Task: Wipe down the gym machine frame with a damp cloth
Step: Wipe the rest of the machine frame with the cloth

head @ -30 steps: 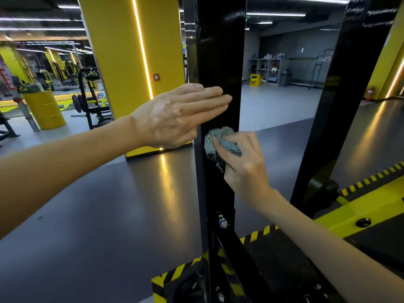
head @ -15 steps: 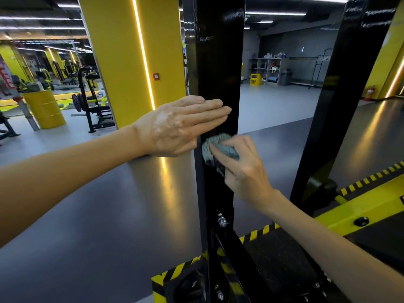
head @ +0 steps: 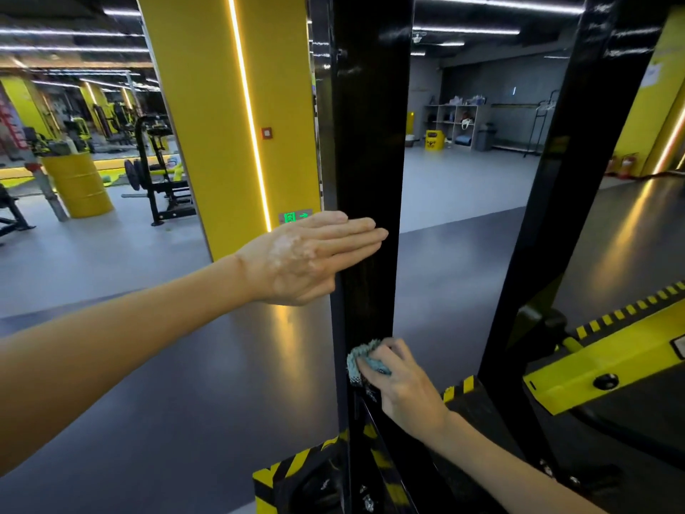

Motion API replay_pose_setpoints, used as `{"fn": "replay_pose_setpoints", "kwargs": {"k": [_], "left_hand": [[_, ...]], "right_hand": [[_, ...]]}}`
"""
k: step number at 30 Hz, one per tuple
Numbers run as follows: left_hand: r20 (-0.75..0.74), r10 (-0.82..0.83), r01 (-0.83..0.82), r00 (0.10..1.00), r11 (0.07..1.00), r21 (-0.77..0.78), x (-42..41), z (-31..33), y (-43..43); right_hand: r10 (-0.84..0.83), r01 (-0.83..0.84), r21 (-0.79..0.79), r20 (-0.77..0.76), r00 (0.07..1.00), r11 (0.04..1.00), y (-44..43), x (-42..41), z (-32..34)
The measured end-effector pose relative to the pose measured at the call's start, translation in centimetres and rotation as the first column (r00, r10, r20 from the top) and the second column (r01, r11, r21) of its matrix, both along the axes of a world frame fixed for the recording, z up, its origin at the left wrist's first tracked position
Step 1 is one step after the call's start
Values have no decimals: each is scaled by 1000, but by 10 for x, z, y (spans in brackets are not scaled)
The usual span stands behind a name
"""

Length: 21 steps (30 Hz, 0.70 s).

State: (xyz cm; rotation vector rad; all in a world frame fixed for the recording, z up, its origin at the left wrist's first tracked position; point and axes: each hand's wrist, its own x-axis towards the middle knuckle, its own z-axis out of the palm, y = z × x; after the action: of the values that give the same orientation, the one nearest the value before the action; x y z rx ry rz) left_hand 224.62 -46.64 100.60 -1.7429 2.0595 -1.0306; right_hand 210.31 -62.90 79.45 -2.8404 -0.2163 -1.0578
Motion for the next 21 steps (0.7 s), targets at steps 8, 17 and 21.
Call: {"fn": "replay_pose_setpoints", "kwargs": {"k": [8,17,21], "left_hand": [[-92,-16,17,996,1000,9,-15,15,8],[-823,-226,-2,521,964,-266,-53,29,-7],[-951,-220,102,217,974,-201,-69,32,-31]], "right_hand": [[132,-80,520,-64,989,850,4,-15,90],[271,-151,902,276,922,-405,31,-56,180],[142,-262,848,362,921,-461,46,-83,188]]}}
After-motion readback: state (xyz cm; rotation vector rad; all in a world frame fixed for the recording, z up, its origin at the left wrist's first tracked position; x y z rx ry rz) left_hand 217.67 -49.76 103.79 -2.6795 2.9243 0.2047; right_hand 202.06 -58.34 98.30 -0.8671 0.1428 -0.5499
